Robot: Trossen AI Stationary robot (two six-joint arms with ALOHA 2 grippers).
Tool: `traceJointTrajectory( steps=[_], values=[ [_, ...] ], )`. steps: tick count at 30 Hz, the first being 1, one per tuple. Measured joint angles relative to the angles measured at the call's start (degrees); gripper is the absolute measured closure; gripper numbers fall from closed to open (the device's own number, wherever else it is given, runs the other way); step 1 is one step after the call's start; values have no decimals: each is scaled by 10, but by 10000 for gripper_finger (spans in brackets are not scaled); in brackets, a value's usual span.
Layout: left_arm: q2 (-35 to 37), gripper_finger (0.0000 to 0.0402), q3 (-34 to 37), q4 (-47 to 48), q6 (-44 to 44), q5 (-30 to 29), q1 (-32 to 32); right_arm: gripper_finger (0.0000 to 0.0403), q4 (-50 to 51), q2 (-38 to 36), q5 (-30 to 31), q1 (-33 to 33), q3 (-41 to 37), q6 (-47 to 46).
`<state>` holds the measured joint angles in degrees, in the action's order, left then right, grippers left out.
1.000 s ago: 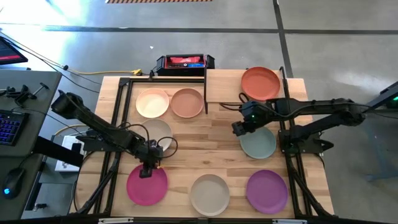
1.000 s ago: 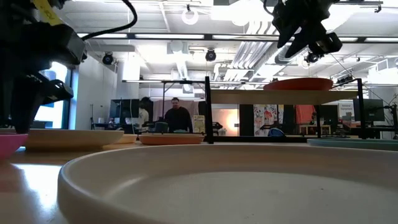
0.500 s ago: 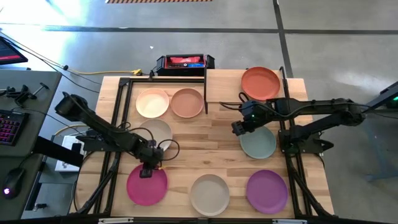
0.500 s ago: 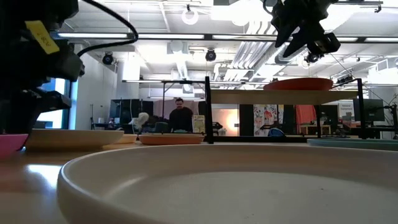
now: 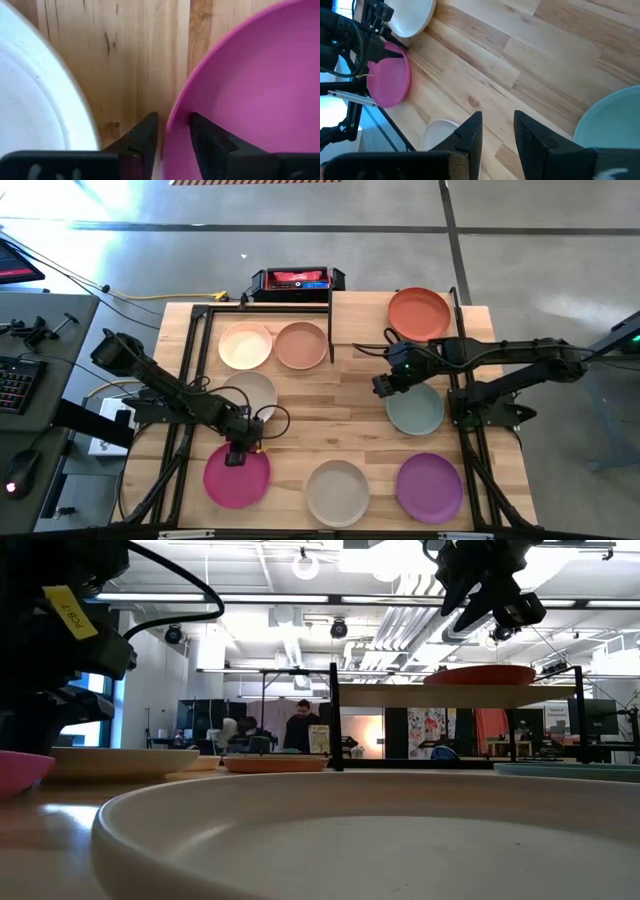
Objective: Place and stack plates onto a shelf
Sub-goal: Stack the pink plate on top of the orange plate on the shelf
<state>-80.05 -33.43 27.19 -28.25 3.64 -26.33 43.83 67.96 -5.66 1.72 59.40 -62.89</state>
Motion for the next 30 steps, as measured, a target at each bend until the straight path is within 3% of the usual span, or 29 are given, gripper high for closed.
traceJointTrajectory(
  steps=[11, 23, 30],
  values=[
    [1, 389, 0, -24, -1, 23, 0, 311, 0, 0, 7, 0, 0, 1],
    [15, 398, -22, -19, -16, 19, 0, 311, 0, 0, 7, 0, 0, -1],
    [15, 399, -64, 45, -15, 1, 1, 311, -3, 0, 6, 0, 0, -3]
  ],
)
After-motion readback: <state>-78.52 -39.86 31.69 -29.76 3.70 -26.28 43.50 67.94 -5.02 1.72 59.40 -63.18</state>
